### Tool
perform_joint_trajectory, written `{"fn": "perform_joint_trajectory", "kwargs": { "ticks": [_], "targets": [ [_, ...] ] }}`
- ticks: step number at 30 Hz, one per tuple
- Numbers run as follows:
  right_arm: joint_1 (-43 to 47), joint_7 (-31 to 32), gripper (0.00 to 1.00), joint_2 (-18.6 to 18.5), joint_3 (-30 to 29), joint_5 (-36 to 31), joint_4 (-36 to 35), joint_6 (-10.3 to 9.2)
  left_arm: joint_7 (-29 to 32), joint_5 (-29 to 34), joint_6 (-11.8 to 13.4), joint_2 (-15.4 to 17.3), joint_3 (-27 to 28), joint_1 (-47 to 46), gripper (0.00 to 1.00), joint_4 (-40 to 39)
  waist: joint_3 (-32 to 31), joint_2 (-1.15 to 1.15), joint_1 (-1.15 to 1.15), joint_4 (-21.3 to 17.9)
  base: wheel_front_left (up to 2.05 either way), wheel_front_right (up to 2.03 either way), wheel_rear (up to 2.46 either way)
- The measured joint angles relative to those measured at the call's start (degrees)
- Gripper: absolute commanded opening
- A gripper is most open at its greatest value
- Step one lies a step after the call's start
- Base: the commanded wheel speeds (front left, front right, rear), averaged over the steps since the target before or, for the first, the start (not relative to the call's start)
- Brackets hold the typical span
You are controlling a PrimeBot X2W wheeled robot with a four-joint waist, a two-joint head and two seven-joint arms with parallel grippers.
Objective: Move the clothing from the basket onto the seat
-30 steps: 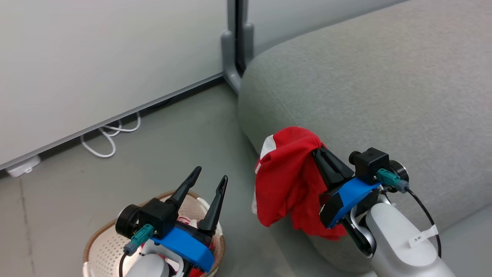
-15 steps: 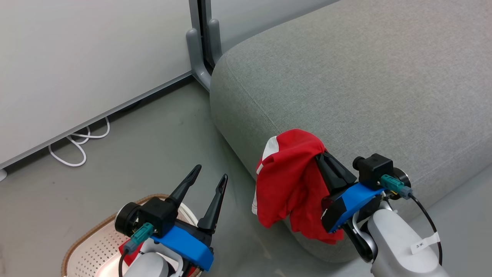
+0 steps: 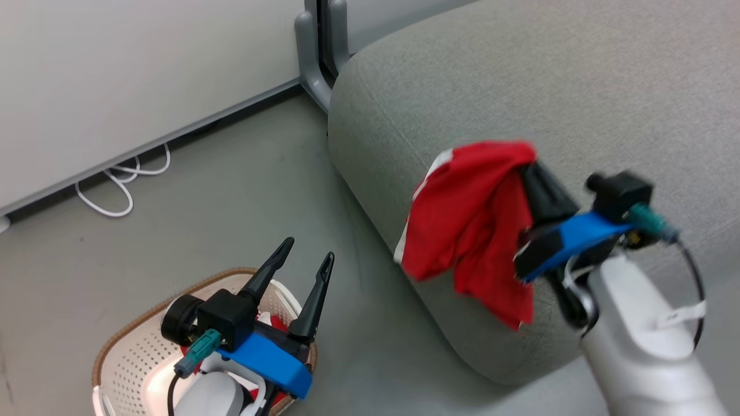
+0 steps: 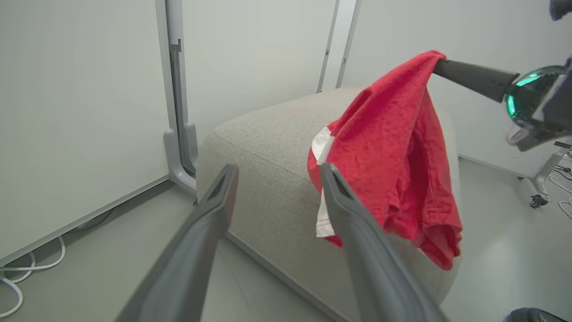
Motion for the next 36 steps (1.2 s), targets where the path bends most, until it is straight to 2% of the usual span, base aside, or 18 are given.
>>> {"fn": "perform_joint_trajectory", "kwargs": {
  "ticks": [4,5,11,15,20,25,29,36],
  "targets": [
    [-6.99,1.31,0.0,-0.57,-5.41,0.03,0.46,0.0,0.0,0.51,0.0,1.29,-1.18,-1.97,1.0,-0.44,2.56,0.0,0.0,0.54,0.0,0.0,0.0],
    [-10.91,2.05,0.0,-1.55,-8.12,-0.12,0.47,0.0,0.0,0.64,0.0,2.12,-1.88,-3.53,1.0,-0.9,4.17,0.0,0.0,0.92,0.0,0.0,0.0],
    [-21.38,3.18,0.0,-5.98,-19.67,-1.15,1.05,-0.01,-0.01,1.57,0.0,3.88,-3.91,-8.62,1.0,-3.0,10.24,0.0,0.0,2.44,0.0,0.0,0.0],
    [-26.08,3.02,0.0,-8.46,-28.53,-4.02,1.51,0.0,0.0,2.55,0.0,5.15,-4.39,-11.32,1.0,-5.08,14.94,0.0,0.01,3.83,0.0,0.0,0.0],
    [-28.28,2.18,0.0,-9.07,-36.02,-8.2,2.64,0.0,0.0,3.76,0.0,6.79,-4.52,-13.56,1.0,-7.3,21.09,0.0,0.01,5.38,0.0,0.0,0.0],
    [-27.2,0.98,0.0,-10.14,-40.25,-11.77,4.77,0.0,0.0,4.92,0.0,6.99,-3.99,-14.58,1.0,-9.91,26.3,0.0,0.01,7.24,0.0,0.0,0.0],
    [-25.39,0.01,0.0,-9.25,-42.54,-13.47,7.51,0.0,0.0,5.71,0.0,7.72,-3.56,-14.71,1.0,-11.04,29.41,-0.01,0.01,8.6,0.0,0.0,0.0],
    [-24.22,-0.59,0.0,-7.53,-42.94,-15.01,10.51,0.0,0.0,6.06,0.0,8.14,-2.85,-14.76,1.0,-11.33,30.78,0.0,0.0,9.51,0.0,0.0,0.0]
  ]
}}
